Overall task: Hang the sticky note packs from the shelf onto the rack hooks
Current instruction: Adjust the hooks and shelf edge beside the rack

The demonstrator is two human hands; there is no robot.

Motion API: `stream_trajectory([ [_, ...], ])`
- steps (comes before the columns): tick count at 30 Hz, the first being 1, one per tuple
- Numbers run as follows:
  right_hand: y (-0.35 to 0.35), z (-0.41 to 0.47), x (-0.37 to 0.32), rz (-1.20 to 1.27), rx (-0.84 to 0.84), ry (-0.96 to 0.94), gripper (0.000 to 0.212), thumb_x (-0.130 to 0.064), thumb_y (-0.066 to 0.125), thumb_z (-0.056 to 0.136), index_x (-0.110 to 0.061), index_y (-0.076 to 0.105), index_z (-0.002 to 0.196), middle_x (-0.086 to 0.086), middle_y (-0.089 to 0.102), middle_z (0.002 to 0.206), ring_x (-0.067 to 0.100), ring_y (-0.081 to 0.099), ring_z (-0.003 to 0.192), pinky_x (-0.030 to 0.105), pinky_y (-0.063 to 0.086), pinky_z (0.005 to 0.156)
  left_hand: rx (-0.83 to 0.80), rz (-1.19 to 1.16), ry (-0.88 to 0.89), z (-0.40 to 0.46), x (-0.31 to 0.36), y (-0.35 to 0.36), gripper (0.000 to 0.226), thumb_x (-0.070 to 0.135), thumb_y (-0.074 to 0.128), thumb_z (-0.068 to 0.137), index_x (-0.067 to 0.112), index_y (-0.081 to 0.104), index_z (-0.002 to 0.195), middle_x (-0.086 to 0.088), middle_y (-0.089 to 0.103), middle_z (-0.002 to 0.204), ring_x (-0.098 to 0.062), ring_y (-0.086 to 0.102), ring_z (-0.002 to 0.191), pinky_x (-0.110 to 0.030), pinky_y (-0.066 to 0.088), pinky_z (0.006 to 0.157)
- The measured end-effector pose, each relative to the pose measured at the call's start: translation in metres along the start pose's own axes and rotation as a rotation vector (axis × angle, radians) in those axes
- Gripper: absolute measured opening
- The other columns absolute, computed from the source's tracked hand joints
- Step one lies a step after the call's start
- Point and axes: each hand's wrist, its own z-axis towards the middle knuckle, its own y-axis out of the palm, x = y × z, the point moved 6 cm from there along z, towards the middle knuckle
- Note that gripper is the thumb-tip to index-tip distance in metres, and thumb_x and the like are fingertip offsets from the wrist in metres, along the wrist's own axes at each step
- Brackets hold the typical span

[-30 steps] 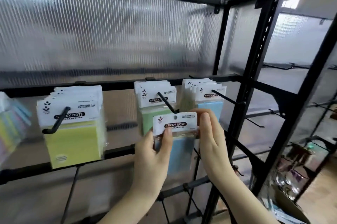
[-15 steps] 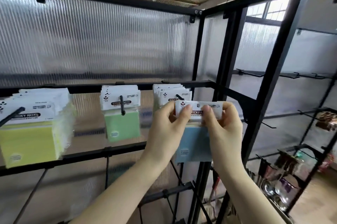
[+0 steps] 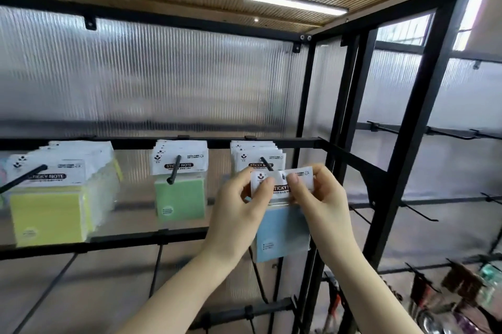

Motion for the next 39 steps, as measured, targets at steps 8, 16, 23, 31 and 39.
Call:
stream_trajectory([
  [8, -0.001, 0.006, 0.025, -0.077, 0.053, -0.030, 0.012, -0.027, 0.067, 0.086, -0.022, 0.056, 0.088, -0.010, 0.062, 0.080, 0.001, 0.057, 0.071, 0.010, 0.042, 0.065, 0.219, 0.229, -0.069, -0.002, -0.030, -0.015, 0.020, 0.024, 0.066, 0.086, 0.012, 0.052, 0.093, -0.004, 0.057, 0.088, -0.015, 0.053, 0.085, -0.022, 0.041, 0.080],
  [16, 0.001, 0.022, 0.074, -0.116, 0.110, 0.173, 0.025, -0.023, 0.069, 0.087, -0.023, 0.050, 0.103, -0.005, 0.057, 0.093, -0.005, 0.053, 0.078, 0.010, 0.043, 0.073, 0.354, 0.266, -0.192, 0.019, -0.067, -0.013, 0.042, 0.021, 0.072, 0.082, 0.011, 0.049, 0.114, -0.007, 0.055, 0.117, -0.023, 0.053, 0.111, -0.042, 0.042, 0.099],
  [23, 0.012, 0.033, 0.094, -0.152, 0.060, 0.292, 0.023, -0.031, 0.063, 0.089, -0.015, 0.055, 0.103, -0.010, 0.058, 0.091, 0.004, 0.056, 0.082, 0.019, 0.045, 0.069, 0.367, 0.302, -0.320, 0.028, -0.091, -0.014, 0.034, 0.036, 0.068, 0.084, 0.013, 0.052, 0.105, -0.002, 0.060, 0.102, -0.023, 0.058, 0.101, -0.037, 0.046, 0.089],
  [31, 0.011, 0.024, 0.100, -0.215, 0.008, 0.325, 0.024, -0.042, 0.058, 0.092, -0.018, 0.056, 0.091, -0.007, 0.060, 0.086, 0.004, 0.056, 0.078, 0.016, 0.039, 0.060, 0.344, 0.389, -0.406, 0.012, -0.095, -0.011, 0.044, 0.045, 0.054, 0.091, 0.002, 0.057, 0.101, -0.013, 0.064, 0.098, -0.029, 0.059, 0.094, -0.040, 0.047, 0.085],
  [39, 0.005, -0.048, 0.130, -0.326, -0.068, 0.517, 0.014, -0.021, 0.048, 0.097, -0.011, 0.058, 0.097, 0.002, 0.063, 0.084, 0.017, 0.060, 0.078, 0.023, 0.043, 0.060, -0.042, 0.495, -0.693, -0.062, -0.122, -0.005, 0.029, 0.028, 0.041, 0.100, 0.008, 0.057, 0.115, -0.006, 0.061, 0.116, -0.022, 0.056, 0.108, -0.027, 0.041, 0.084],
])
